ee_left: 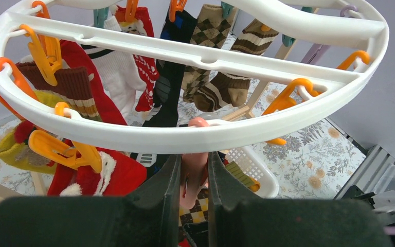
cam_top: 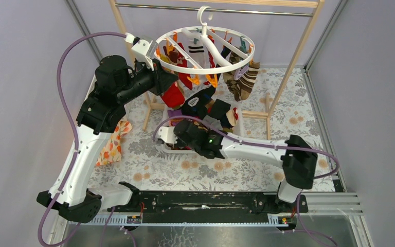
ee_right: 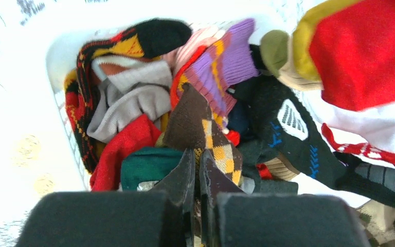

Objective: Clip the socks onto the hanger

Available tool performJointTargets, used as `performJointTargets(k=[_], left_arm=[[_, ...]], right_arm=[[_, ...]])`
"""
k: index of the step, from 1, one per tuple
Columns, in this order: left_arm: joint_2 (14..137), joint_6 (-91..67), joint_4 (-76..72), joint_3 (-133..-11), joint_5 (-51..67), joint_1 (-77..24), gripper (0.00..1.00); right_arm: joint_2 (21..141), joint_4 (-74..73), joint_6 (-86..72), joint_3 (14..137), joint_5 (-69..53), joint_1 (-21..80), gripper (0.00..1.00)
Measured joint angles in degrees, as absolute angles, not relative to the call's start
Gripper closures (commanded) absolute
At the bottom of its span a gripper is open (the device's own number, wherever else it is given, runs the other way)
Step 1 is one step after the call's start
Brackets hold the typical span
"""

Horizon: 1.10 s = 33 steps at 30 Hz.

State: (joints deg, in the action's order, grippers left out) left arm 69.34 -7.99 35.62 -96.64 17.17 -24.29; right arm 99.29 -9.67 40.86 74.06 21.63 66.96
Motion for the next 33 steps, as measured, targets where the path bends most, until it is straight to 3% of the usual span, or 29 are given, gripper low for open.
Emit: performJointTargets(k=[6, 17, 25, 33], left_arm=[[69.3, -8.0, 35.6, -96.6, 17.2, -24.3, 1.00], [69.3, -8.0, 35.8, -97.0, 17.2, -24.3, 1.00], [69.2, -8.3, 35.8, -97.1, 17.6, -24.3, 1.00], [69.3, -11.0, 35.7, -97.4, 20.3, -24.3, 1.00]], right_arm=[[89.2, -5.2, 30.1, 72.2, 16.2, 65.2, 1.00], [67.3, 19.0, 12.4, 58.7, 16.0, 64.5, 1.00], [64.6, 23.1, 1.5, 58.1, 14.8, 64.4, 1.00], [63.9, 32.0, -19.8, 51.7, 2.7, 60.3, 1.00]])
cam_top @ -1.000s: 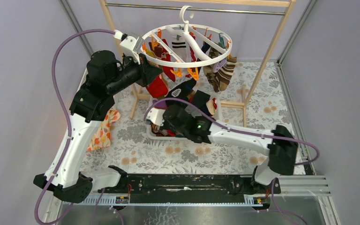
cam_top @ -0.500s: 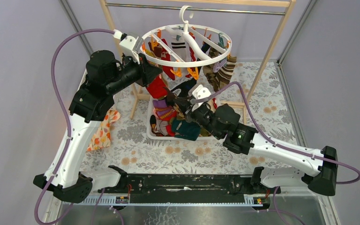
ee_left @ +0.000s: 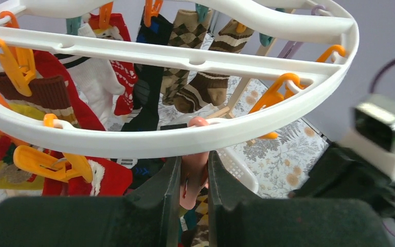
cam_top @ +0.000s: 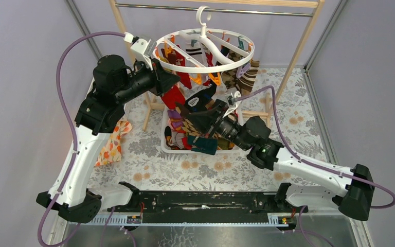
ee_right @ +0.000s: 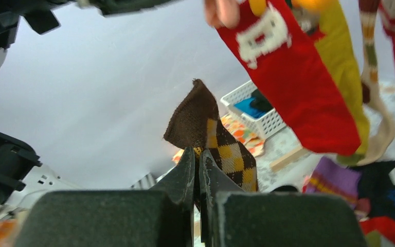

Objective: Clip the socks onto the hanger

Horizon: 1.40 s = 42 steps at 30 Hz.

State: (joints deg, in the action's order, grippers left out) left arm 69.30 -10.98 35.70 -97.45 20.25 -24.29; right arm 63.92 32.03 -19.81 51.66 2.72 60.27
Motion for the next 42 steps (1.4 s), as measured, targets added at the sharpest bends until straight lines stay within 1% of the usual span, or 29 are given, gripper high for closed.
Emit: performJointTargets(k=[5, 9, 12, 17, 23, 28, 35, 42], left_arm=[[69.4, -13.1, 35.6, -97.6, 22.3, -24.2, 1.00], [69.9, -14.3, 35.5, -97.6, 23.9, -23.9, 1.00], [70.2, -15.0, 35.4, -97.6, 24.9, -23.6, 1.00], [70.9, -16.7, 35.0, -97.6, 26.7, -23.3, 1.00], [71.1, -18.1, 34.2, -97.2, 27.1, -23.2, 1.00], [70.7, -20.0, 32.6, -95.4, 27.0, -23.2, 1.00], [70.3, -22.6, 31.3, -92.6, 25.3, -23.2, 1.00], [70.1, -23.4, 30.8, -92.5, 24.5, -23.1, 1.00]], right_arm=[[66.6, 41.7, -34.3, 44.7, -6.4, 53.5, 1.00], [70.7, 51.8, -47.2, 42.6, -14.7, 46.2, 1.00], [73.5, 60.4, -54.7, 42.0, -18.5, 42.2, 1.00], [76.9, 70.8, -61.4, 41.6, -21.2, 40.8, 1.00], [79.4, 74.2, -63.3, 41.8, -21.9, 40.9, 1.00], [78.8, 72.3, -60.1, 41.8, -17.7, 42.0, 1.00], [74.1, 60.4, -45.9, 43.9, -1.0, 52.7, 1.00], [73.9, 55.4, -36.8, 45.1, 11.7, 57.2, 1.00]])
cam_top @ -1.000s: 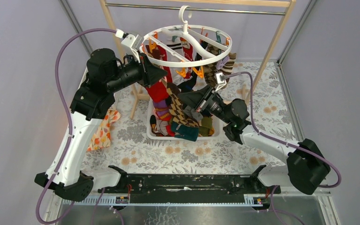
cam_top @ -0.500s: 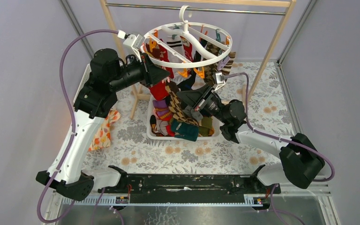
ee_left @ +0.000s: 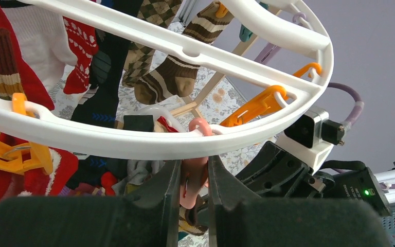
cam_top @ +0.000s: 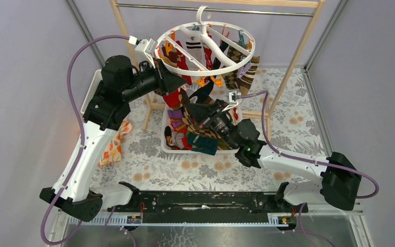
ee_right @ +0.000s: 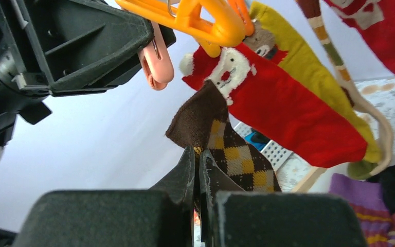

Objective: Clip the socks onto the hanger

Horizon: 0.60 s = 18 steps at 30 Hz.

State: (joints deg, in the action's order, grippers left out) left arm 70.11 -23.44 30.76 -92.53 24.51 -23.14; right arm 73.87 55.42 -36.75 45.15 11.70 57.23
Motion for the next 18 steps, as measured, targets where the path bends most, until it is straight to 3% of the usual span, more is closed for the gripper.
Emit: performJointTargets(k=[18], left_arm=[[70.1, -23.4, 30.8, -92.5, 23.6, -23.1, 1.00]], right_arm=[[75.8, 52.9, -27.4, 49.9, 21.5, 61.1, 1.00]])
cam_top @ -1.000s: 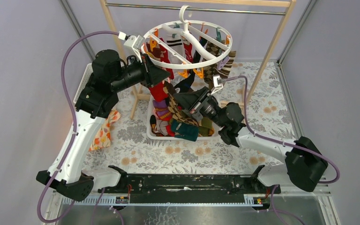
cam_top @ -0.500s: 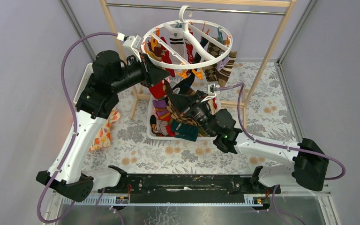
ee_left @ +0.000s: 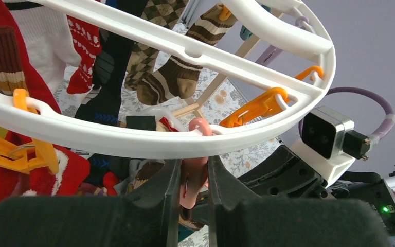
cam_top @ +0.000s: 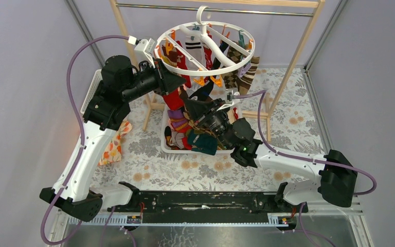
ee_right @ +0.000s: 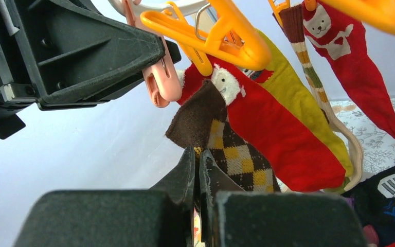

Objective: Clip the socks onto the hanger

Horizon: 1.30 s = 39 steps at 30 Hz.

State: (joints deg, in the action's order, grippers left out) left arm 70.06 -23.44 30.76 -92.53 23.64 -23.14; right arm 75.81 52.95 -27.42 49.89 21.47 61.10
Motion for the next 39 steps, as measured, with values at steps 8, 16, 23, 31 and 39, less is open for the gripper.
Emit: performJointTargets(k=[8, 16, 23, 31, 39], left_arm=[[70.0, -23.4, 30.8, -92.5, 23.5, -23.1, 1.00], [70.0, -23.4, 30.8, -92.5, 23.3, -23.1, 1.00], [70.0, -23.4, 30.8, -92.5, 23.3, -23.1, 1.00], [70.0, -23.4, 30.8, -92.5, 23.1, -23.1, 1.00], [70.0, -23.4, 30.8, -92.5, 22.6, -23.1, 1.00]], right_arm=[[76.4, 52.9, -27.2, 50.5, 21.5, 61.1, 1.00], [76.4, 52.9, -26.8, 50.9, 21.6, 61.2, 1.00], [76.4, 52.9, -26.0, 51.7, 21.7, 61.6, 1.00], [76.9, 52.5, -25.2, 53.6, 21.8, 61.8, 1.00], [77.3, 51.7, -25.1, 54.6, 21.8, 61.8, 1.00]])
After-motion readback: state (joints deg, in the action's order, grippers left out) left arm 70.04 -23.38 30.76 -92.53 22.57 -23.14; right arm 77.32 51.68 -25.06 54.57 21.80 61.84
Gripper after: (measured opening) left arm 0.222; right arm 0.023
